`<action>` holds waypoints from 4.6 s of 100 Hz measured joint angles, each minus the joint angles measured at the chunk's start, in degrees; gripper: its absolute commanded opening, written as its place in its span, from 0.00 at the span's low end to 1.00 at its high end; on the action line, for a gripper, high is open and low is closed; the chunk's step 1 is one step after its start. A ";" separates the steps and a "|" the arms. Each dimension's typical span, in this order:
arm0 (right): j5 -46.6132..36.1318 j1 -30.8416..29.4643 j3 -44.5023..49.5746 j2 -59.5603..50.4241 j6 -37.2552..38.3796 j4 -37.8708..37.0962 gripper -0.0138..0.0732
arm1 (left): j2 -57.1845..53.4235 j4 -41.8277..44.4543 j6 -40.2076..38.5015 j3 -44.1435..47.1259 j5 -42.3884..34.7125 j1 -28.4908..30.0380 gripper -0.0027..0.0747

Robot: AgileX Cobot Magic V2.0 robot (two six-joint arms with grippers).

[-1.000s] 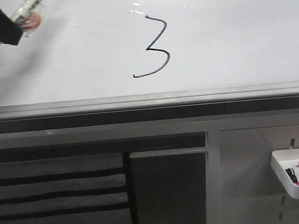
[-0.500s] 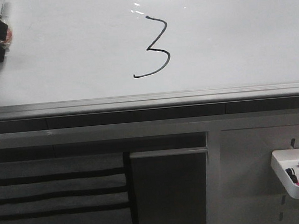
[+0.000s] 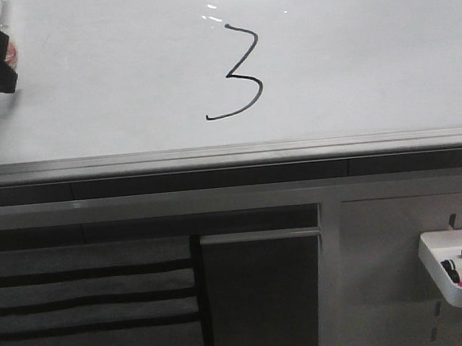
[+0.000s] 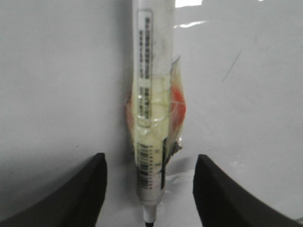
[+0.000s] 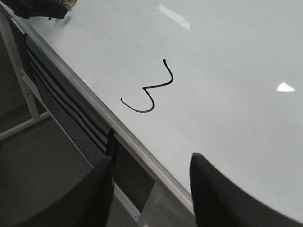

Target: Write number 3 on whiteboard

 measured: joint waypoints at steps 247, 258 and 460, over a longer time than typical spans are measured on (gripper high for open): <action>-26.76 0.00 28.18 -27.00 59.93 -35.49 0.08 | -80.21 49.36 -53.12 49.30 -6.04 5.34 0.01; -26.76 0.00 28.18 -27.00 59.93 -35.49 0.08 | -80.21 58.67 -62.29 49.30 -6.04 5.34 0.01; -40.71 -3.02 54.25 -52.15 59.93 -35.49 0.08 | -80.21 53.67 -55.44 49.30 -7.29 5.34 0.01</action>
